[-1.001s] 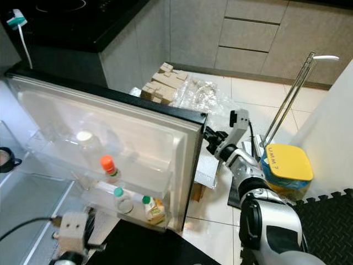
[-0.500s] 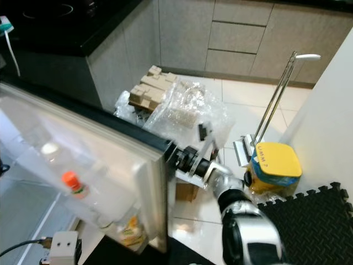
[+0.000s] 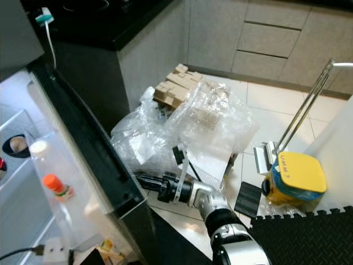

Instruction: Restocking fridge

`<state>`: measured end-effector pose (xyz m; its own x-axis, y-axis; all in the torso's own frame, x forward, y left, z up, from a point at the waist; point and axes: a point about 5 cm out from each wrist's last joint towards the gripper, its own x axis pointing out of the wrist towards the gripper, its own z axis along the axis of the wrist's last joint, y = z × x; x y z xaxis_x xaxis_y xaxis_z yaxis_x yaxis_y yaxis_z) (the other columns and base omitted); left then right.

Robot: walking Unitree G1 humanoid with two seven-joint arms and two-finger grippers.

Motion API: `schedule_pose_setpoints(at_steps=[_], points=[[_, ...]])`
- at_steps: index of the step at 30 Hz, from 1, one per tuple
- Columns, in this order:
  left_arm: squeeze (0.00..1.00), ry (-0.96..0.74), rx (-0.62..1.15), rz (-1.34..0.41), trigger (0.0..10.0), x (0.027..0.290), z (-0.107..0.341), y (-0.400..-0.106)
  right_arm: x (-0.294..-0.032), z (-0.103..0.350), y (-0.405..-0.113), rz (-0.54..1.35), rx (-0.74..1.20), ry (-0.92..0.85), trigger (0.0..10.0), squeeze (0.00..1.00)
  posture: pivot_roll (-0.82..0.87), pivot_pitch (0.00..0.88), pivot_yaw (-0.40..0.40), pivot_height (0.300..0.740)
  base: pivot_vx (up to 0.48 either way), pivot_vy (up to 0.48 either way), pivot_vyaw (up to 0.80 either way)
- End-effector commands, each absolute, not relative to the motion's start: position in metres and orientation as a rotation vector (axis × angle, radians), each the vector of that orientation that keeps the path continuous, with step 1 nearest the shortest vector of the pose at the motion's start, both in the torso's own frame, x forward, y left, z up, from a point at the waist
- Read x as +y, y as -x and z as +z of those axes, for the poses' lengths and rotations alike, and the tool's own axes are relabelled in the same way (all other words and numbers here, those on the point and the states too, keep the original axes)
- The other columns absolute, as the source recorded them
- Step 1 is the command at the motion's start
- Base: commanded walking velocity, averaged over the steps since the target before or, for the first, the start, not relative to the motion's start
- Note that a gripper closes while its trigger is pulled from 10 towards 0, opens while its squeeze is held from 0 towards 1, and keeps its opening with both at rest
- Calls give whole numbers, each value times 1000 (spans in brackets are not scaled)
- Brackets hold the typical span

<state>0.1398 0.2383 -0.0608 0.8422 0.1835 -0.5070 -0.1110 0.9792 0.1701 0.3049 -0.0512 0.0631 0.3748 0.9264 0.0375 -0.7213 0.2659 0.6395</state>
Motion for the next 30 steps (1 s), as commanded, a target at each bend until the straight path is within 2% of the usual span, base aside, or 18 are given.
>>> schedule_pose_setpoints(at_steps=[1, 4, 6, 8, 9, 10, 11, 12, 13, 16, 19, 21, 22, 23, 30], points=[[0, -134, 591, 145, 10000, 234, -68, -131, -65, 55, -307, 1041, 396, -606, 10000, 0, -44, 113, -54, 740, 0, 0, 0], [0, -133, 599, 152, 10000, 235, -69, -129, -70, 53, -307, 1013, 402, -601, 10000, 0, -44, 113, -54, 740, 0, 0, 0], [0, -119, 630, 253, 10000, 246, -72, -122, -90, 45, -309, 855, 400, -551, 10000, 0, -43, 112, -54, 740, 0, 0, 0], [0, -119, 630, 253, 10000, 246, -72, -122, -90, 45, -309, 855, 400, -551, 10000, 0, -43, 112, -54, 740, 0, 0, 0], [0, -112, 638, 348, 10000, 259, -71, -116, -103, 40, -310, 759, 396, -526, 10000, 0, -44, 112, -53, 740, 0, 0, 0], [0, -112, 638, 348, 10000, 259, -71, -116, -103, 40, -310, 759, 396, -526, 10000, 0, -44, 112, -53, 740, 0, 0, 0], [0, -91, 630, 524, 10000, 286, -65, -105, -129, 29, -308, 574, 378, -492, 10000, 0, -45, 110, -54, 740, 0, 0, 0], [0, -60, 620, 596, 10000, 296, -63, -100, -141, 24, -305, 499, 370, -488, 10000, 0, -45, 109, -53, 740, 0, 0, 0], [0, -60, 620, 596, 10000, 296, -63, -100, -141, 24, -305, 499, 370, -488, 10000, 0, -45, 109, -53, 740, 0, 0, 0], [0, 6, 605, 680, 10000, 309, -60, -93, -163, 12, -297, 326, 367, -492, 10000, 0, -47, 108, -51, 740, 0, 0, 0], [0, 14, 605, 680, 10000, 309, -61, -92, -170, 8, -293, 274, 378, -484, 10000, 0, -48, 106, -48, 740, 0, 0, 0], [0, -7, 637, 573, 10000, 300, -65, -96, -190, -11, -276, 122, 461, -405, 10000, 0, -51, 101, -43, 740, 0, 0, 0], [0, -7, 637, 573, 10000, 300, -65, -96, -190, -11, -276, 122, 461, -405, 10000, 0, -51, 101, -43, 740, 0, 0, 0], [0, 23, 681, 418, 10000, 279, -73, -101, -204, -33, -250, 27, 604, -219, 10000, 0, -54, 94, -40, 740, 0, 0, 0], [0, 34, 682, 315, 10000, 260, -77, -110, -197, -61, -213, 77, 758, -59, 10000, 0, -58, 85, -38, 740, 0, 0, 0]])
